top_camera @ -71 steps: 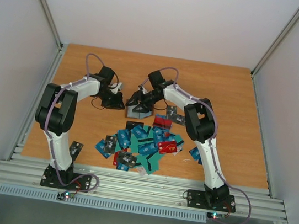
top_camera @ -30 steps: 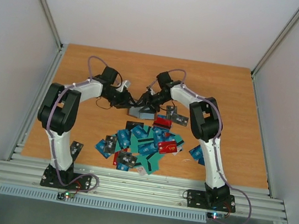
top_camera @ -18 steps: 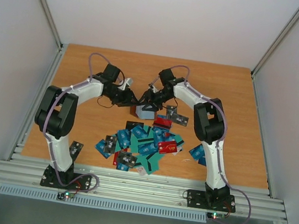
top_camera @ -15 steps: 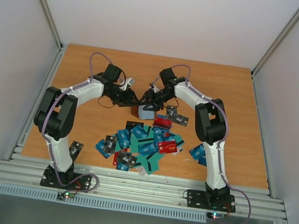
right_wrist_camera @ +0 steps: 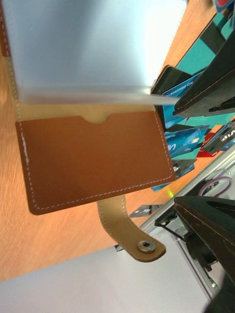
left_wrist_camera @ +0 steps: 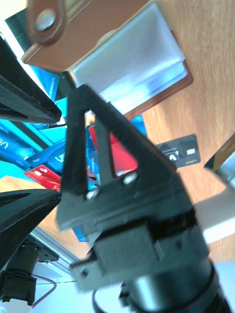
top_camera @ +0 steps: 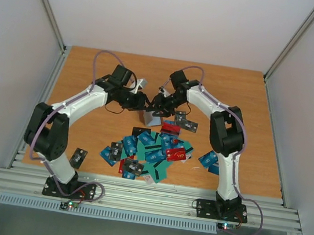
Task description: Put the credit cards into the card holder
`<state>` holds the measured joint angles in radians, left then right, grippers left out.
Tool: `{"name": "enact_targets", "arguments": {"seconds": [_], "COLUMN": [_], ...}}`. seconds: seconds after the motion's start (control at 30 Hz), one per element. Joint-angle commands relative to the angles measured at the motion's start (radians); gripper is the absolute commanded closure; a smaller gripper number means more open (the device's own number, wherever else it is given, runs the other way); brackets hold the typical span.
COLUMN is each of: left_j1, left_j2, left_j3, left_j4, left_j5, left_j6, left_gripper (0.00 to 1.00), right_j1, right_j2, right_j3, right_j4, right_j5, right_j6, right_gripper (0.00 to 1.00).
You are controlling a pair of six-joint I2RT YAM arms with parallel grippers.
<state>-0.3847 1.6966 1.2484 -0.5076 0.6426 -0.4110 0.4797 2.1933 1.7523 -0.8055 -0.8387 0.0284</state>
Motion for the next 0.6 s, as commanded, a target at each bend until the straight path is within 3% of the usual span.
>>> {"name": "enact_targets", "arguments": {"seconds": [0.0, 0.2, 0.57], "left_j1": [-0.051, -0.144, -0.369], "left_j2": [-0.096, -0.177, -0.212], "left_j3": [-0.013, -0.098, -0.264], "left_j4": [-0.083, -0.111, -0.025], "left_j5": [-0.056, -0.079, -0.099], "left_j6": [0.036, 0.064, -0.004], "left_gripper": [0.60, 0.60, 0.65], "right_j1": [0.006, -0.002, -0.015], "right_j2": [-0.087, -0.243, -0.683], "right_j3": [-0.031, -0.145, -0.655], "right_j4": [-0.033, -0.097, -0.096], "right_j5": [0.055, 0.183, 0.217], "right_j6": [-0.012, -0.058, 0.140], "right_gripper": [0.55, 0.54, 0.48]}}
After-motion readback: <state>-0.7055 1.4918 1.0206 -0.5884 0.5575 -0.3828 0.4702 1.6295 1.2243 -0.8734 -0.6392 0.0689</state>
